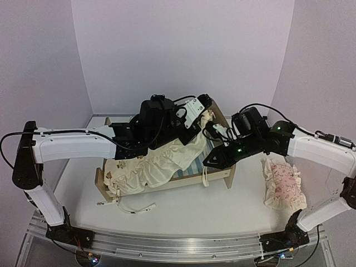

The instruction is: Set up the pet bed

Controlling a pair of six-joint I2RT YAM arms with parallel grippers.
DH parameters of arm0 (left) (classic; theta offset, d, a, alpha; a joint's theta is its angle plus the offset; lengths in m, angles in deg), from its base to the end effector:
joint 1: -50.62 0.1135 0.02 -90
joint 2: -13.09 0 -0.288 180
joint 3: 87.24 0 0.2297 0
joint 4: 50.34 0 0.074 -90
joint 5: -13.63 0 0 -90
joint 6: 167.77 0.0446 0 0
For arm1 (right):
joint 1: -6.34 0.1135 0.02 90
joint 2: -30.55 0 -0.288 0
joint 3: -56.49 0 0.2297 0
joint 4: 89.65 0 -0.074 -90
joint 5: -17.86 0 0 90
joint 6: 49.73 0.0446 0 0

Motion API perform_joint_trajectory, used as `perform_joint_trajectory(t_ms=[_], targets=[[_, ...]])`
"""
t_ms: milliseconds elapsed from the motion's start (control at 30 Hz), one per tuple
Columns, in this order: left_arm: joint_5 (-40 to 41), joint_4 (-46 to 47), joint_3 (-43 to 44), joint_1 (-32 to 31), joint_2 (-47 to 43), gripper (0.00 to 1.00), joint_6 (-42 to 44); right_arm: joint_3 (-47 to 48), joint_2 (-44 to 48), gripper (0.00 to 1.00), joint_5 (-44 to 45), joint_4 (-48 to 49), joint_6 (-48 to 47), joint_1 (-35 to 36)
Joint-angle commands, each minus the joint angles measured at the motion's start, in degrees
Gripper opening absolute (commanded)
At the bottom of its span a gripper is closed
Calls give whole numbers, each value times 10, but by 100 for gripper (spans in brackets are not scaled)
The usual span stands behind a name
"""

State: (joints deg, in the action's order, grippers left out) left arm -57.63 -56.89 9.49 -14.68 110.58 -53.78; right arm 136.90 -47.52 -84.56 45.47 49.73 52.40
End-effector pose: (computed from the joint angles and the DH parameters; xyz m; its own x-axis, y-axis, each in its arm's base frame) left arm 0.1812 -0.3597 0.3812 0.2471 0.3842 -0.8896 0.6860 0.5790 0.4406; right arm 0.1850 0.2058 0.3252 -0.5964 -0.3876 -0.7029 -0.7250 0.6359 0.2645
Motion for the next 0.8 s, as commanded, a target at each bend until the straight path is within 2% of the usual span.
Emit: perform_joint_trajectory(t_ms=[0, 533, 767], targets=[[16, 43, 0, 5, -45, 0, -1, -12, -4, 35, 9, 22, -22, 5], [13, 45, 0, 7, -44, 0, -2, -88, -26, 33, 27, 145, -19, 6], [14, 46, -4, 8, -47, 0, 0, -107, -36, 26, 41, 197, -20, 7]])
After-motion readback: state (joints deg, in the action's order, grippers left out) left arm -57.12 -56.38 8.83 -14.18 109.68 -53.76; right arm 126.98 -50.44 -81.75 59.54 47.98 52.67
